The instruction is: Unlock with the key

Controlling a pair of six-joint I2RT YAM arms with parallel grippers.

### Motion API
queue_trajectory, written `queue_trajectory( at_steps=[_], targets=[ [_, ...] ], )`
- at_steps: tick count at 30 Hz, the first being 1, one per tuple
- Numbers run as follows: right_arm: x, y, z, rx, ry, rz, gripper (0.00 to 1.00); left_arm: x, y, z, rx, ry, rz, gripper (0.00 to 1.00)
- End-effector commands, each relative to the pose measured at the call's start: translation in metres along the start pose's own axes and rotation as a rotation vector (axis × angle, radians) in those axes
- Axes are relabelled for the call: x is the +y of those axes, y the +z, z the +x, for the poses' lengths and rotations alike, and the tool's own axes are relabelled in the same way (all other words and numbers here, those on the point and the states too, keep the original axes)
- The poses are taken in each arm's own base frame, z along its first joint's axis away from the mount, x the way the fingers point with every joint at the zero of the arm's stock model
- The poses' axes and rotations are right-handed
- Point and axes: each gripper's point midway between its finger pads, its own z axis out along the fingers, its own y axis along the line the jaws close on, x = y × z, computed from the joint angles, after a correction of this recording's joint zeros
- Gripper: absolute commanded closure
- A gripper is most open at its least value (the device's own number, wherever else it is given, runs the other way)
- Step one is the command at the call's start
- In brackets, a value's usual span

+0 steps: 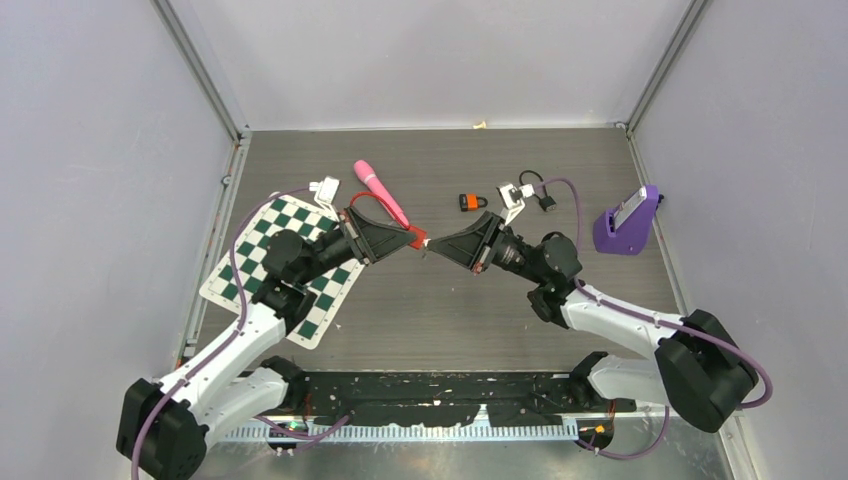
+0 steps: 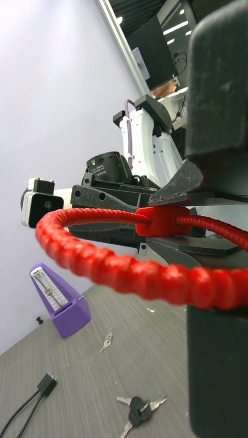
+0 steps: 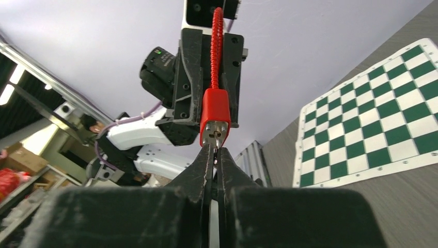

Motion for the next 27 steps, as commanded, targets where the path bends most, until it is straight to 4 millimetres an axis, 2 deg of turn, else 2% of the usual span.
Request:
queue_trajectory(
  at_steps=[1,7,10,12,14,17,22,23,24,27],
  targets=[
    [0.022,0.015,-0.006,0.025,-0.131,-0.038,0.95,-0.022,0.005,0.006,0.028,0.075,0.053,1.00],
    [0.026,0.024,-0.011,0.019,-0.212,-0.017,0.95,-0.027,0.013,0.019,0.064,0.086,0.070,1.00],
    [0.030,0.027,-0.011,0.024,-0.216,-0.044,0.95,-0.035,0.017,0.029,0.091,0.100,0.118,1.00],
    [0.038,0.028,-0.012,0.018,-0.190,-0.101,0.95,-0.042,0.018,0.036,0.112,0.102,0.160,1.00],
    [0.044,0.024,-0.022,-0.015,-0.096,-0.155,0.95,-0.047,0.017,0.039,0.124,0.107,0.194,1.00],
    [0.051,0.023,-0.035,-0.064,-0.065,-0.232,0.95,-0.048,0.014,0.041,0.122,0.112,0.201,1.00],
    [0.037,0.025,-0.037,-0.063,-0.112,-0.146,0.95,-0.032,0.011,0.041,0.093,0.086,0.129,1.00],
    [0.040,0.023,-0.040,-0.070,-0.130,-0.140,0.95,-0.028,0.011,0.040,0.082,0.082,0.107,1.00],
    [0.031,0.023,-0.039,-0.067,-0.146,-0.093,0.95,-0.022,0.010,0.040,0.072,0.076,0.077,1.00],
    [0.033,0.014,-0.047,-0.101,-0.200,-0.040,0.95,-0.008,0.008,0.040,0.061,0.070,0.008,1.00]
  ],
)
